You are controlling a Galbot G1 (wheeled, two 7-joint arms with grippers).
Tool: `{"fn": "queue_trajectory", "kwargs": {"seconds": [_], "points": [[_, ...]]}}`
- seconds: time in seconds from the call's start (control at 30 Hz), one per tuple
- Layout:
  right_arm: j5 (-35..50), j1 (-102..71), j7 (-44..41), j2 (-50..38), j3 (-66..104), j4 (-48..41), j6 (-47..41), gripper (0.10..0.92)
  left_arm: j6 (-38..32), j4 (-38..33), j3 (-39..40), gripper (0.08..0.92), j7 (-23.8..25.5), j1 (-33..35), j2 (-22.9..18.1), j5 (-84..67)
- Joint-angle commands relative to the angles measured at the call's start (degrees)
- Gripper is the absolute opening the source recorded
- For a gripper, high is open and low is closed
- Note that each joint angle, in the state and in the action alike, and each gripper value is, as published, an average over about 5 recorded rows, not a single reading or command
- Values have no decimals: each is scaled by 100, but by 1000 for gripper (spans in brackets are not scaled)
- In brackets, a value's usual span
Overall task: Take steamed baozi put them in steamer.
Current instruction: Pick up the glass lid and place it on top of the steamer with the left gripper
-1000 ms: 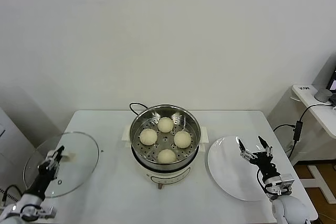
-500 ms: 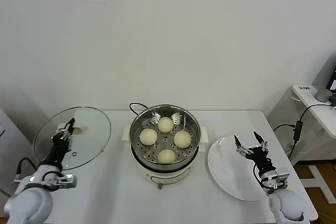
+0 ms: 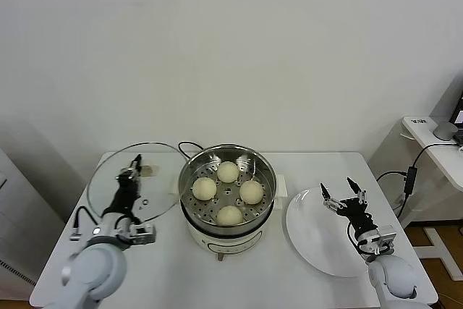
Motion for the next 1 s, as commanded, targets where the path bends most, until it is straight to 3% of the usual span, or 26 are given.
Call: {"fn": "queue_trajectory", "kwargs": {"seconds": [0.03, 0.37, 1.0], "points": [[-3, 37, -5, -13, -23, -105, 10, 823, 880, -30, 1739, 119, 514, -1255, -229, 313], [-36, 63, -12, 26, -25, -151, 24, 823, 872, 390, 2241, 119, 529, -1662, -697, 593], [-72, 39, -36, 86, 1, -261, 60, 823, 803, 860, 2564, 119, 527, -1711, -1304, 1086]]}}
